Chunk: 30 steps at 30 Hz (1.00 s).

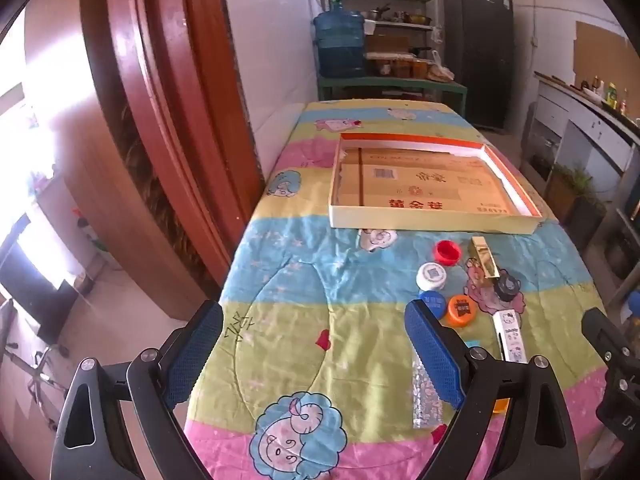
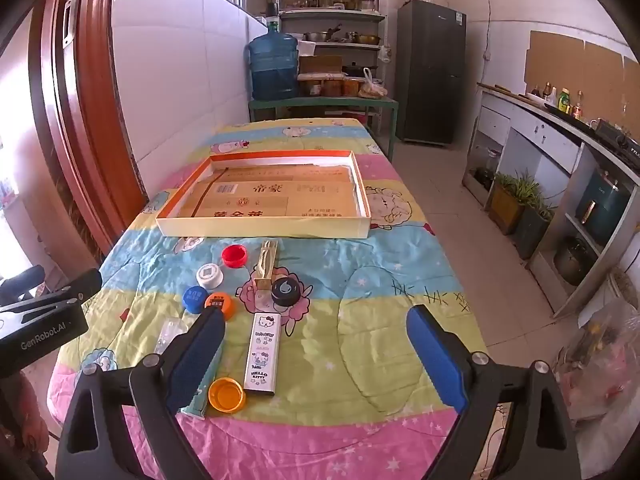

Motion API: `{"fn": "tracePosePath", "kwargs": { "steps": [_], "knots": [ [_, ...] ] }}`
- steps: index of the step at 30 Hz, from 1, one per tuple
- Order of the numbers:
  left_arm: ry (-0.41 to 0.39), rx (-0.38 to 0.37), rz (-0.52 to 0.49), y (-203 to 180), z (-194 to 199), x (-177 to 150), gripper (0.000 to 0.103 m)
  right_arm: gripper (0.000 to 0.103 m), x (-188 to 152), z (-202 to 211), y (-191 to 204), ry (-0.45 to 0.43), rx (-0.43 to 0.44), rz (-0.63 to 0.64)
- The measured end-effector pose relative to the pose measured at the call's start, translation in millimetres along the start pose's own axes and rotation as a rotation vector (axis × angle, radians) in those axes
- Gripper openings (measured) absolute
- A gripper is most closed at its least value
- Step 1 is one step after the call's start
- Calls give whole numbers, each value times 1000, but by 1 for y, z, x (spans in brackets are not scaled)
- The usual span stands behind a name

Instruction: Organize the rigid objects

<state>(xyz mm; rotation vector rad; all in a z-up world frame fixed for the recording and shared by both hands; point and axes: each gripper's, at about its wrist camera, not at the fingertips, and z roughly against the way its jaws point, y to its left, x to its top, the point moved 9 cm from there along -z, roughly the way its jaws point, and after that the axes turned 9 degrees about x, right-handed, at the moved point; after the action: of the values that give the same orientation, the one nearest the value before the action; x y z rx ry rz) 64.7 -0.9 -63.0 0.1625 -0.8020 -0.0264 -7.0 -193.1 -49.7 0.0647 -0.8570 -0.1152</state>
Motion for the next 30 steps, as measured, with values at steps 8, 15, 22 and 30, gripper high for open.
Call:
{"fn": "tracePosePath", "kwargs": {
  "steps": [8,15,22,30],
  "knots": [
    [-7,17,-9,1,3,-2,93,92,0,-1,0,11,-15,8],
    [7,-15,2,-4,1,-3,93,90,-1,-7,-2,37,-16,-27],
    [-3,-28,-3,-7,4,-3,93,89,-1,-7,-2,43,-26,-23],
    [2,-33,-8,-9,4,-4,93,89,-1,-8,-2,44,-25,-25]
  ]
}}
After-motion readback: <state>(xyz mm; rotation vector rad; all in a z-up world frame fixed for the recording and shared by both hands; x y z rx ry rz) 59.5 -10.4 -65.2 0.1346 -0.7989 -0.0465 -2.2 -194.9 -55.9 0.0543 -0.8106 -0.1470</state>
